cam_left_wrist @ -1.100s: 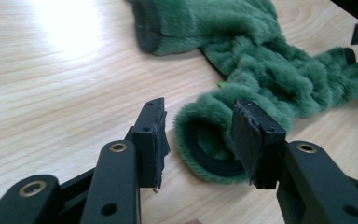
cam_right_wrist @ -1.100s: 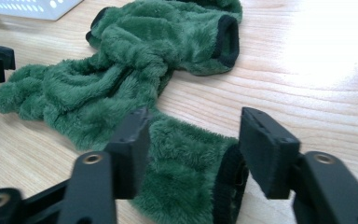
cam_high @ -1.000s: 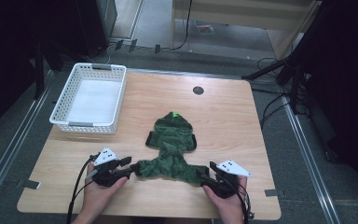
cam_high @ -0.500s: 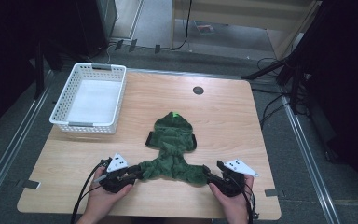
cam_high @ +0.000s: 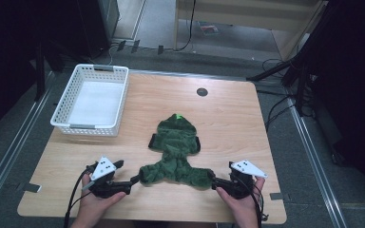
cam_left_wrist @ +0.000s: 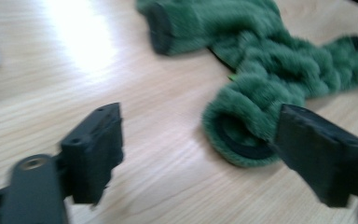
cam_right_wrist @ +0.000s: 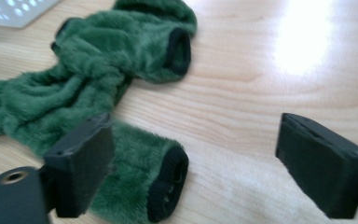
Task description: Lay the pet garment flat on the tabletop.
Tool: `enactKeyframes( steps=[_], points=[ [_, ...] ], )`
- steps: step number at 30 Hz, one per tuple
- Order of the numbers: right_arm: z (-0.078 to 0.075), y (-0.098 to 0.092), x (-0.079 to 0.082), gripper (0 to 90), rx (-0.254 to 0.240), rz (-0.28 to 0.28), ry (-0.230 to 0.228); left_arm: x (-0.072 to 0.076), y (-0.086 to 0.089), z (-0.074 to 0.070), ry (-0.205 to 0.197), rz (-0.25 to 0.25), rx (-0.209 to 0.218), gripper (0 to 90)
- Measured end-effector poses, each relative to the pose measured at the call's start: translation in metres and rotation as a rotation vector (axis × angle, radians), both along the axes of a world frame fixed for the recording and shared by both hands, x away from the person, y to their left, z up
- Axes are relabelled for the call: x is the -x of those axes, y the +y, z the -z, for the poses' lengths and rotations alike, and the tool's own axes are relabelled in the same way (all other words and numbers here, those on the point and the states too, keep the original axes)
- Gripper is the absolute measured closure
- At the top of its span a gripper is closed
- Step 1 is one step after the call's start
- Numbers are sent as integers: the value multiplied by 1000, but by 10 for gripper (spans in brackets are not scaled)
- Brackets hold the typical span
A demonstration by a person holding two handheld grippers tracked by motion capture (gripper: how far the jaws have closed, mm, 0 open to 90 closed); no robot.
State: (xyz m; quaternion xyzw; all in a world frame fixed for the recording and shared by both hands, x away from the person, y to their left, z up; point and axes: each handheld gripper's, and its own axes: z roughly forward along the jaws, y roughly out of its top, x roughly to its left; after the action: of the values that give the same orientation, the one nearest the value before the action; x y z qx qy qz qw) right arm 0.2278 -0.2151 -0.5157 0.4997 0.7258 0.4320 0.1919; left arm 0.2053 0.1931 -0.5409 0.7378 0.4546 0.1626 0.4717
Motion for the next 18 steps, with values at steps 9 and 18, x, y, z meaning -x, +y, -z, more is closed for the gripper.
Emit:
enactKeyframes(
  steps=[9, 18],
  points=[
    [-4, -9, 1, 0, -14, 11, -30, 5, 47, -11, -53, -80, 82, 24],
    [-4, -18, -1, 0, -3, 45, -39, 9, 89, -12, -57, -182, 97, 9]
  ],
)
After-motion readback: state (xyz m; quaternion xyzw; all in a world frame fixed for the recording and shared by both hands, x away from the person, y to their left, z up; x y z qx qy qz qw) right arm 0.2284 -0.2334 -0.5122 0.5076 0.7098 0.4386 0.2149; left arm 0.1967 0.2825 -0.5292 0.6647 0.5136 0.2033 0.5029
